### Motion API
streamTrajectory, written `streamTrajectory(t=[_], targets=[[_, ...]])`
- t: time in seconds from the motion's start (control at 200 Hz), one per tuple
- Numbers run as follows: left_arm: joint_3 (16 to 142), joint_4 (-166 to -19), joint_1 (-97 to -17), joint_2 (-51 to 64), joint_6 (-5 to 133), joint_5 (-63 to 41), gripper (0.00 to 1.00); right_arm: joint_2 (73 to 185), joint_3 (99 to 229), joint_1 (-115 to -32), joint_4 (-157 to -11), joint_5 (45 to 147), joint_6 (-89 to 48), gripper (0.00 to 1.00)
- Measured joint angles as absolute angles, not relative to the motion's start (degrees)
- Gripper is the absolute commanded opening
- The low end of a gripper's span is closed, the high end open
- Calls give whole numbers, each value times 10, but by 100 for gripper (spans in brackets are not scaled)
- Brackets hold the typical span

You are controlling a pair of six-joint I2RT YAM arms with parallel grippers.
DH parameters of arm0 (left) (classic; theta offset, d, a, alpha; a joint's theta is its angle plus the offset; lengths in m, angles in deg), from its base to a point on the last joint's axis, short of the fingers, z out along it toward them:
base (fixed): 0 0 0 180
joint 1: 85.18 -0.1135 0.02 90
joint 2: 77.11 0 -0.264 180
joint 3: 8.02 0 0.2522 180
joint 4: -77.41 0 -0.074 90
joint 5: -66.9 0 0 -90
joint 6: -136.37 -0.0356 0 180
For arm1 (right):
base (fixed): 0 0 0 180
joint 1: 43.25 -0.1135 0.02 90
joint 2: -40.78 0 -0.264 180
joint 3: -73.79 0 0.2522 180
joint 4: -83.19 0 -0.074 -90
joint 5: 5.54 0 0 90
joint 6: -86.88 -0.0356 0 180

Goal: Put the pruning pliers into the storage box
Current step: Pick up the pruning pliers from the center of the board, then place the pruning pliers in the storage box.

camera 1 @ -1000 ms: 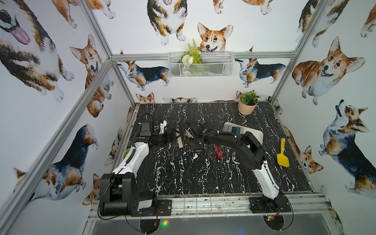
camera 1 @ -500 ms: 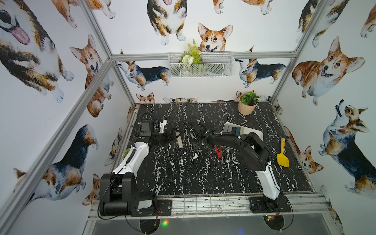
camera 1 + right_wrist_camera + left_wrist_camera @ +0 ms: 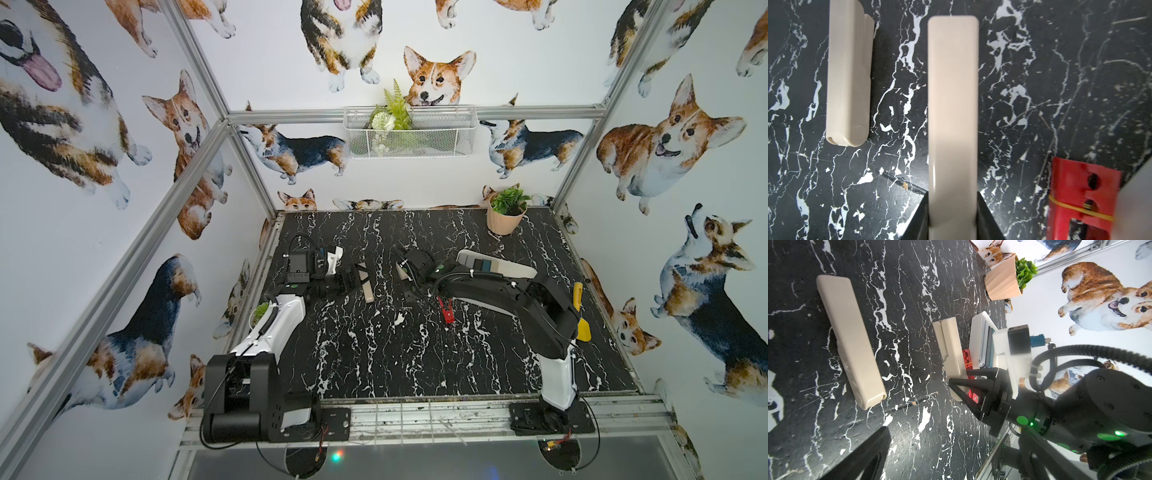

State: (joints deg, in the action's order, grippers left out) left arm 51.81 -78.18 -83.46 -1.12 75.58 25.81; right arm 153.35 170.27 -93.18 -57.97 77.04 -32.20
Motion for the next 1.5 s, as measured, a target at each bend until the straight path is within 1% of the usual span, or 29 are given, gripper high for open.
streamTrajectory(t=[0.315, 0.661, 1.501], targets=[[507, -828, -826, -16, 779, 292, 100, 1472, 1645, -903, -594, 772, -335, 0], [504, -850, -822, -16, 790, 306, 100, 1417, 1607, -877, -594, 768, -337, 0], [503, -878, -814, -6, 805, 323, 100, 1332, 1528, -813, -572, 731, -348, 0]])
